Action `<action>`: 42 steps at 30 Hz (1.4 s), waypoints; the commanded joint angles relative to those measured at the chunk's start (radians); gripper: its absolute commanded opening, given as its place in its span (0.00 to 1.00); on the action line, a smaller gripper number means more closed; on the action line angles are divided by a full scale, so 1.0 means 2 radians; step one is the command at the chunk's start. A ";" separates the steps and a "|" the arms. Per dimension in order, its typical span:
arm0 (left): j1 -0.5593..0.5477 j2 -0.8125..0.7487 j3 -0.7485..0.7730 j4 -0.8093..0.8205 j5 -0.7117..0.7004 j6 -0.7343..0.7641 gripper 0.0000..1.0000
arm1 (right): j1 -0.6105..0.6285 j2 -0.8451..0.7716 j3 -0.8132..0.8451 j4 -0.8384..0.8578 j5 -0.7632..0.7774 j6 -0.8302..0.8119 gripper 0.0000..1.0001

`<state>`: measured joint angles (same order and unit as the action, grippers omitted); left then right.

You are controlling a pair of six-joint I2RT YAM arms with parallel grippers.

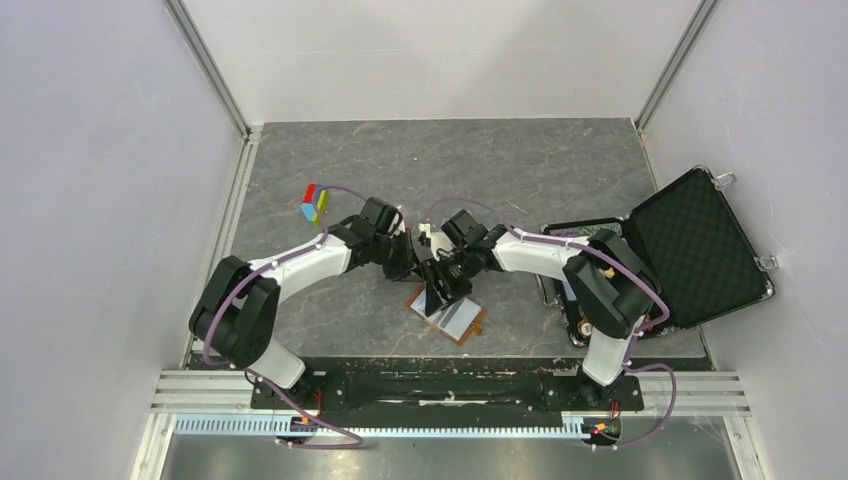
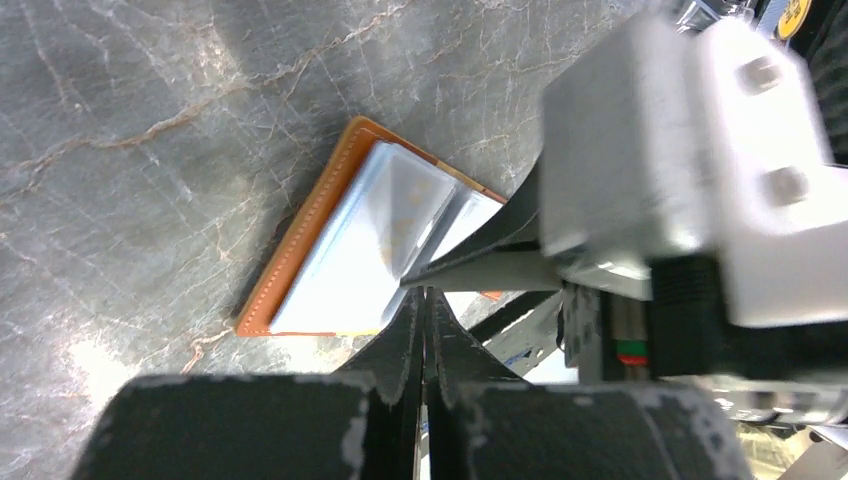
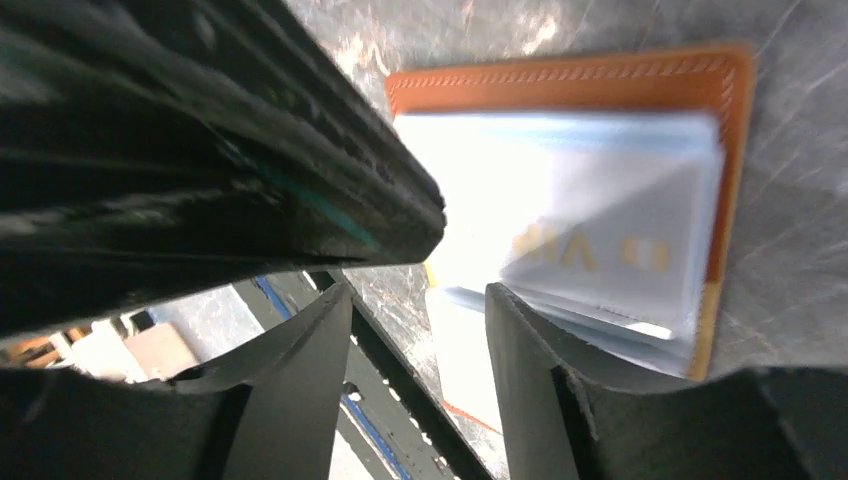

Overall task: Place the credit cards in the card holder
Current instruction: Insert the credit card into the card holder.

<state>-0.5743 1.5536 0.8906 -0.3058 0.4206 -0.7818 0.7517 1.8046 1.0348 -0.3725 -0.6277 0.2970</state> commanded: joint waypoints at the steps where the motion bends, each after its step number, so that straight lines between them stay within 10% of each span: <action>1: 0.006 -0.024 -0.005 -0.031 0.025 0.025 0.02 | 0.000 -0.014 0.053 -0.039 0.051 -0.019 0.58; 14: 0.006 -0.057 -0.017 -0.052 0.009 0.026 0.02 | -0.040 -0.095 -0.007 -0.072 0.098 -0.049 0.65; 17: 0.006 -0.051 -0.014 -0.059 0.005 0.042 0.31 | -0.054 -0.107 -0.037 -0.070 0.085 -0.053 0.64; 20: 0.009 -0.038 -0.015 -0.053 0.004 0.068 0.48 | -0.066 -0.119 -0.066 -0.066 0.065 -0.050 0.59; 28: 0.020 0.055 -0.012 0.013 0.056 0.121 0.49 | -0.074 -0.113 -0.116 -0.051 0.044 -0.050 0.30; 42: 0.031 0.052 0.007 -0.007 0.017 0.171 0.60 | -0.077 -0.075 -0.112 -0.049 0.060 -0.066 0.18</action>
<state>-0.5316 1.7061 0.8864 -0.3119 0.5465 -0.5354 0.5972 1.6226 0.8017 -0.4889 -0.5373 0.2028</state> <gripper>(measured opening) 0.578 0.193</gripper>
